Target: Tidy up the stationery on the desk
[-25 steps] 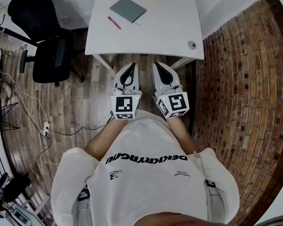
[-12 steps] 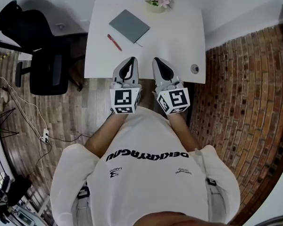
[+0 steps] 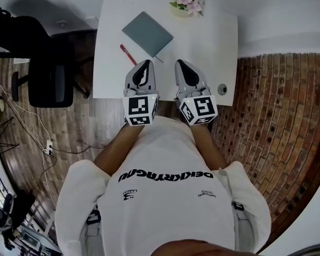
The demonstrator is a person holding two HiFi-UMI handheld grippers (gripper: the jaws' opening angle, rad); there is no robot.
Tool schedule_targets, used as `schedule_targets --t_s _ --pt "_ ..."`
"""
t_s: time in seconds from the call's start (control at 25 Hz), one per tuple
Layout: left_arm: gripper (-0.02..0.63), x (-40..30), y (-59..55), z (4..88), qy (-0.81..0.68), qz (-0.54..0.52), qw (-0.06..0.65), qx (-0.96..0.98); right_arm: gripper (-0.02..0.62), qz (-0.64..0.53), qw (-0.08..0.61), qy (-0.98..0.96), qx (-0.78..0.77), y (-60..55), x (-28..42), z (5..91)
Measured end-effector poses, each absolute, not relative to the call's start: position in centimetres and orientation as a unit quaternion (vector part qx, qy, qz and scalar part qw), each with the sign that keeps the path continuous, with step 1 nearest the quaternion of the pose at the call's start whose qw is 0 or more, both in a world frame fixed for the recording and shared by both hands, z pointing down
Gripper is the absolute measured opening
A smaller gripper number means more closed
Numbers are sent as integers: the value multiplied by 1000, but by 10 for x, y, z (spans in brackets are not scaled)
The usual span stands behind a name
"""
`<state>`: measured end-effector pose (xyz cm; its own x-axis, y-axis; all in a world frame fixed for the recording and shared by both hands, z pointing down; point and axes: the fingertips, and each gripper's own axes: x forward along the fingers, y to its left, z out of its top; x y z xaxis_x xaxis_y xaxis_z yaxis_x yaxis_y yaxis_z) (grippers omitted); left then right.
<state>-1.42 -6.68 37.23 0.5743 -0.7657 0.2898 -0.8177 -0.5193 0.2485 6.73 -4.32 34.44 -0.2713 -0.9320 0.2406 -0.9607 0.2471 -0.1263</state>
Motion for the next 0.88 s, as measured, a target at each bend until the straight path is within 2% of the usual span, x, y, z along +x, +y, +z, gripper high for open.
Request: schedule_targets --t_s 0.32,0.52,0.88 --pt "-2 -16 -95 430 -475 109 241 839 0 161 89 -796 576 -93 68 390" --pt "2 -8 -114 461 -489 98 288 818 0 180 108 -802 559 -123 80 422" --pt "80 -17 -156 525 -528 108 369 757 41 205 148 -820 513 -179 81 479"
